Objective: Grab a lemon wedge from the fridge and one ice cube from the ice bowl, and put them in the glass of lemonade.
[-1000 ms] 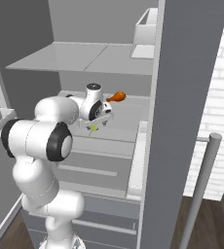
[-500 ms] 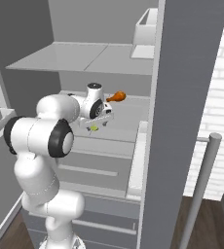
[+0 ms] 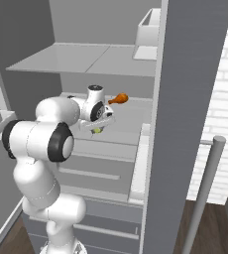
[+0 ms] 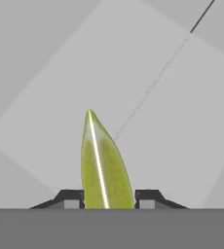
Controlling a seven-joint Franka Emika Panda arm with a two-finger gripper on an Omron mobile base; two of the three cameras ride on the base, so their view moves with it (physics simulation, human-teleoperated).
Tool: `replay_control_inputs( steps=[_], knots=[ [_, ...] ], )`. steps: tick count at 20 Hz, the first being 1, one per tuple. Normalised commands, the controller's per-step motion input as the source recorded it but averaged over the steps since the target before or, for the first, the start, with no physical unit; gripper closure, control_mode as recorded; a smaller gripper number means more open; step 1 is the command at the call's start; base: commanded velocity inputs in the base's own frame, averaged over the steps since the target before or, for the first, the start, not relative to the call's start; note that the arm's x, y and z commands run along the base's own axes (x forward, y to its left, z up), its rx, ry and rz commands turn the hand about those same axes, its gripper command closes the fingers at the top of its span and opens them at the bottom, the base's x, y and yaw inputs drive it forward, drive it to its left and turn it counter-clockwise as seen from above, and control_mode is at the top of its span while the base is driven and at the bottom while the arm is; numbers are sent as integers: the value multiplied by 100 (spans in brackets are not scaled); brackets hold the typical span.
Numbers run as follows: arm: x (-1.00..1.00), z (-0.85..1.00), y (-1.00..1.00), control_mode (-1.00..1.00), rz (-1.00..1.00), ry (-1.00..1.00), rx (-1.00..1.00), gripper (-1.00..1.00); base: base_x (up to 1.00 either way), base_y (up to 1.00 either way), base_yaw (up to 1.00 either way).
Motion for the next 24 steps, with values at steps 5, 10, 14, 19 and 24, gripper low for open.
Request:
replay_control_inputs(
  steps=[5,10,14,19,24],
  knots=[
    [-29,-1,0,-100,0,2,0,100,0,0,0],
    [-92,0,-9,-100,0,-2,1,100,0,0,0],
    [-100,24,-21,-100,-4,-5,1,100,0,0,0],
    [-100,92,-11,-100,-10,-2,0,100,0,0,0],
    [-100,100,-1,-100,-19,-2,0,100,0,0,0]
  ],
)
